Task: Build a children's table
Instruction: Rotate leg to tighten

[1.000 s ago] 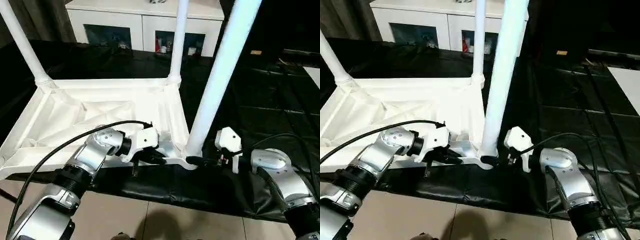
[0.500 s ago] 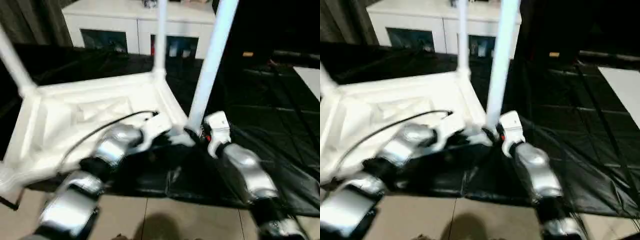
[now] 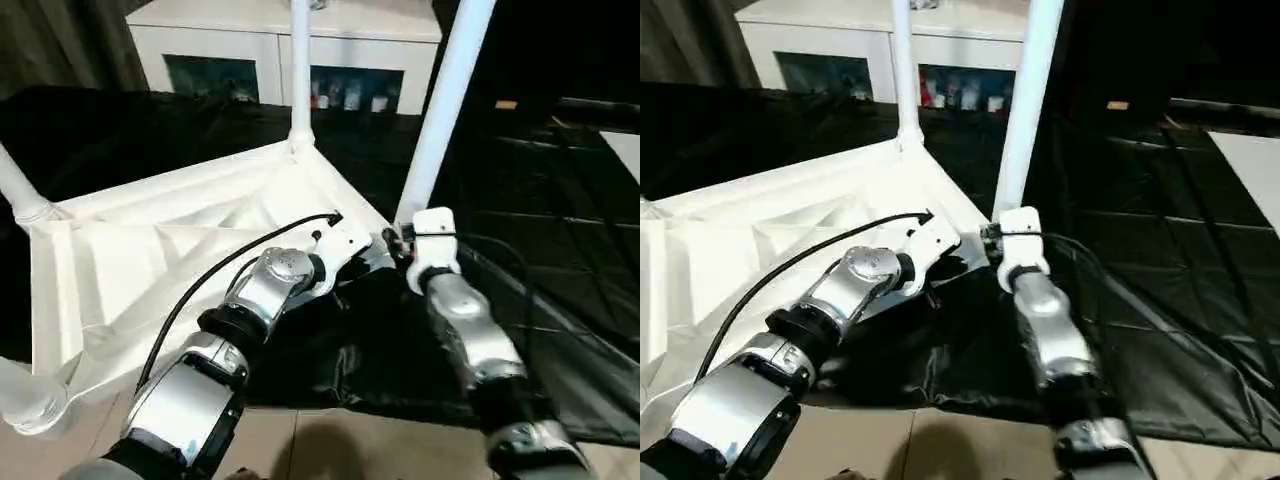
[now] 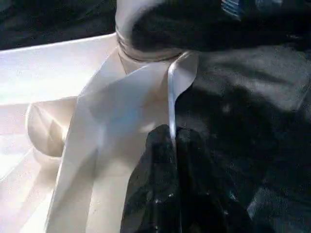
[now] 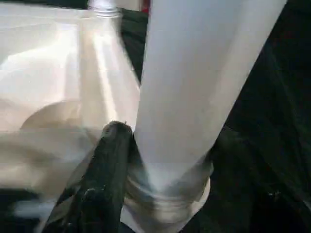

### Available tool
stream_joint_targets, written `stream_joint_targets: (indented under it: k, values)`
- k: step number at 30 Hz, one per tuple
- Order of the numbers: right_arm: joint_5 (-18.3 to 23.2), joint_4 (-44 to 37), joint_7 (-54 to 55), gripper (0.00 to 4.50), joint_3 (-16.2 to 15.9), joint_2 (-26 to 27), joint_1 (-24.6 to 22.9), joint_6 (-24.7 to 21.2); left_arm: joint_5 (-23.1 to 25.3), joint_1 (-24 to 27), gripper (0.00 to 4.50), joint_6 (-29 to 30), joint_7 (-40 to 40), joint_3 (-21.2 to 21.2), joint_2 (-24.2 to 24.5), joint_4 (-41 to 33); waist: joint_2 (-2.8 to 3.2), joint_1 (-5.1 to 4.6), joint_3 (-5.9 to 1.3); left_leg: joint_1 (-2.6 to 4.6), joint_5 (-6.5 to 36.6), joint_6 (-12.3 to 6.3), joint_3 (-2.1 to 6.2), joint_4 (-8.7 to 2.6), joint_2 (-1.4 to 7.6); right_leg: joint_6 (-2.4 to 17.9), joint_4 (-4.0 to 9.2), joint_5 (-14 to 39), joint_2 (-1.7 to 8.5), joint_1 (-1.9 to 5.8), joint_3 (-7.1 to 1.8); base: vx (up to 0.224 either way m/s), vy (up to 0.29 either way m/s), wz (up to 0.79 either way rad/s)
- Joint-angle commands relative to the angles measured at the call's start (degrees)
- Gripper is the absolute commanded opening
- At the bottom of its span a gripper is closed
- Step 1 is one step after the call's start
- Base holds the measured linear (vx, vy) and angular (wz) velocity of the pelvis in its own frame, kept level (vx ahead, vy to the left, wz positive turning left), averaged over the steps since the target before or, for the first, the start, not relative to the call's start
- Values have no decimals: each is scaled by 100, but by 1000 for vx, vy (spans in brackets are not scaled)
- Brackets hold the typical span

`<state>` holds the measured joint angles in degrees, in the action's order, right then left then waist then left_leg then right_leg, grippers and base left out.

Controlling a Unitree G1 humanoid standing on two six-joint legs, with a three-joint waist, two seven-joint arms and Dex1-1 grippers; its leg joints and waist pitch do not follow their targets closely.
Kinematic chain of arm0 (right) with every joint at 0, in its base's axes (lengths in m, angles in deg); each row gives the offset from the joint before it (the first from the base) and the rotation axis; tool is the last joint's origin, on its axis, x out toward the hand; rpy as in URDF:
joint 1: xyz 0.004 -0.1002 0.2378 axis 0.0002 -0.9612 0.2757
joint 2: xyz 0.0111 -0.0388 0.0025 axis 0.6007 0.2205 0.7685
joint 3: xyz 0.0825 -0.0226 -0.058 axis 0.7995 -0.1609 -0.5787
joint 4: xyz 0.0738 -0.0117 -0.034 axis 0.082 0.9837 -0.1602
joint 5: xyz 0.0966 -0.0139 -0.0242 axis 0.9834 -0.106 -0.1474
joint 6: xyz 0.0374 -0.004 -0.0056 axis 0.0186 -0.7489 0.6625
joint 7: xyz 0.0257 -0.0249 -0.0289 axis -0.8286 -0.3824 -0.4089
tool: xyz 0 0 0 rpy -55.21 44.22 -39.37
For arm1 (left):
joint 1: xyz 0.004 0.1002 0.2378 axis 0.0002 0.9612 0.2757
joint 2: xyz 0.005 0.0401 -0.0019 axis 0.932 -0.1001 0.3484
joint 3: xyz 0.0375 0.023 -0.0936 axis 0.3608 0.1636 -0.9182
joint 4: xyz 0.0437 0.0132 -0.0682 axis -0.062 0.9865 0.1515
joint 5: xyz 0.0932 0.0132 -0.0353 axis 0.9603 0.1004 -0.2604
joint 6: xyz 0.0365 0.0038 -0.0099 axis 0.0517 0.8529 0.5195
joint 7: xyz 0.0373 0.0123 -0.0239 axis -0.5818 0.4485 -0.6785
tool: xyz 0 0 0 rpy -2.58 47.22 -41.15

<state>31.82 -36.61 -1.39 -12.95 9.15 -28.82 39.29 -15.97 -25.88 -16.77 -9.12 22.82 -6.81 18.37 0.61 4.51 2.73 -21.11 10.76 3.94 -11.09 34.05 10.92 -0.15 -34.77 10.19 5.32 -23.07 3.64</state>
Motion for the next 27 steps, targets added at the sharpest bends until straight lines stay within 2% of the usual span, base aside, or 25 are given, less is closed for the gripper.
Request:
stream_joint_targets:
  k: [1, 2, 3, 4, 5, 6, 7, 8, 11, 12, 13, 17, 18, 19, 21, 23, 27]
  values:
    - [-46, -155, -452, 285, -184, -176, -140, 63, -37, 86, 0, -327, 95, -39, 149, -155, -94, -1, -347, 16, 1096, -419, 95, -419, 174, 1069, 458, 1191, 311, 290, -234, 0, 0, 0]
    - [-46, -155, -452, 285, -184, -176, -140, 63, -37, 86, 0, -327, 95, -39, 149, -155, -94, -9, -346, 6, 1116, -399, 103, -423, 170, 1053, 456, 1260, 311, 303, -230, 0, 0, 0]
    - [50, -298, -1077, 309, -182, -618, -264, 184, -119, 276, 0, -311, 471, 23, 276, -474, -50, -7, -346, 29, 1188, -366, 107, -427, 179, 1063, 471, 1377, 320, 286, -231, 0, 0, 0]
    - [82, -351, -1324, 319, -172, -777, -312, 263, -125, 346, 0, -333, 617, 69, 336, -583, -89, -13, -341, 21, 1207, -382, 108, -422, 202, 1095, 469, 1337, 315, 298, -232, 0, 0, 0]
    - [187, -439, -1646, 319, -141, -949, -366, 299, -104, 424, 0, -412, 797, 151, 420, -691, -85, -14, -343, 29, 1210, -405, 99, -420, 202, 1120, 466, 1309, 310, 292, -236, 0, 0, 0]
    - [333, -568, -2084, 334, -95, -1198, -438, 405, -78, 533, 0, -538, 1098, 270, 547, -830, -45, -1, -341, 19, 1207, -439, 101, -412, 202, 1156, 456, 1239, 312, 298, -242, 0, 0, 0]
    - [426, -641, -2332, 345, -71, -1335, -476, 467, -67, 594, 0, -614, 1278, 332, 618, -902, -73, 0, -340, 9, 1231, -484, 96, -409, 208, 1170, 456, 1194, 312, 302, -243, 0, 0, 0]
    - [426, -641, -2332, 345, -71, -1335, -476, 467, -67, 594, 0, -614, 1278, 332, 618, -902, -76, 6, -341, 21, 1240, -507, 92, -408, 205, 1178, 462, 1203, 310, 296, -240, 0, 0, 0]
    - [775, -1105, -3543, 367, -265, -1952, -719, 562, -91, 839, 0, -968, 2190, 599, 978, -1273, -78, 44, -324, 27, 1308, -546, 103, -422, 241, 1188, 460, 1319, 324, 296, -249, 0, 0, 0]
    - [782, -1113, -3560, 382, -268, -1958, -722, 561, -95, 842, 0, -970, 2204, 602, 983, -1279, -71, 50, -325, 29, 1304, -542, 102, -426, 247, 1197, 459, 1321, 321, 286, -252, 0, 0, 0]
    - [1036, -1372, -4103, 393, -352, -2156, -836, 413, -248, 959, 0, -951, 2680, 660, 1144, -1555, -58, 59, -335, 55, 1338, -523, 94, -420, 251, 1252, 451, 1267, 322, 268, -253, 0, 0, 0]
    - [1275, -1609, -4665, 426, -472, -2341, -960, 245, -454, 1099, 0, -747, 3140, 692, 1294, -1977, -49, 68, -329, 56, 1341, -495, 93, -433, 275, 1389, 420, 1129, 314, 253, -251, 0, 0, 0]
    - [1381, -1663, -4863, 437, -493, -2366, -990, 181, -477, 1147, 0, -683, 3263, 726, 1358, -2136, -57, 69, -327, 47, 1353, -487, 97, -439, 278, 1414, 410, 1112, 322, 271, -252, 0, 0, 0]
    - [1370, -1667, -4891, 443, -517, -2359, -990, 199, -479, 1167, 0, -663, 3322, 753, 1394, -2195, -124, 68, -326, 44, 1367, -486, 83, -436, 277, 1407, 419, 1172, 325, 264, -254, 0, 0, 0]
    - [1218, -1617, -4889, 447, -618, -2335, -958, 346, -460, 1233, 0, -647, 3481, 819, 1503, -2350, -80, 86, -319, 52, 1377, -433, 89, -442, 273, 1352, 428, 1352, 338, 249, -255, 0, 0, 0]
    - [1076, -1552, -4841, 447, -685, -2338, -929, 434, -440, 1238, 0, -673, 3463, 812, 1508, -2349, -82, 80, -307, 58, 1445, -341, 93, -455, 272, 1275, 448, 1533, 339, 238, -257, 0, 0, 0]
    - [1044, -1539, -4848, 447, -709, -2346, -924, 443, -433, 1237, 0, -682, 3449, 808, 1506, -2344, -87, 82, -310, 53, 1435, -309, 96, -455, 259, 1197, 453, 1569, 335, 248, -261, 0, 0, 0]
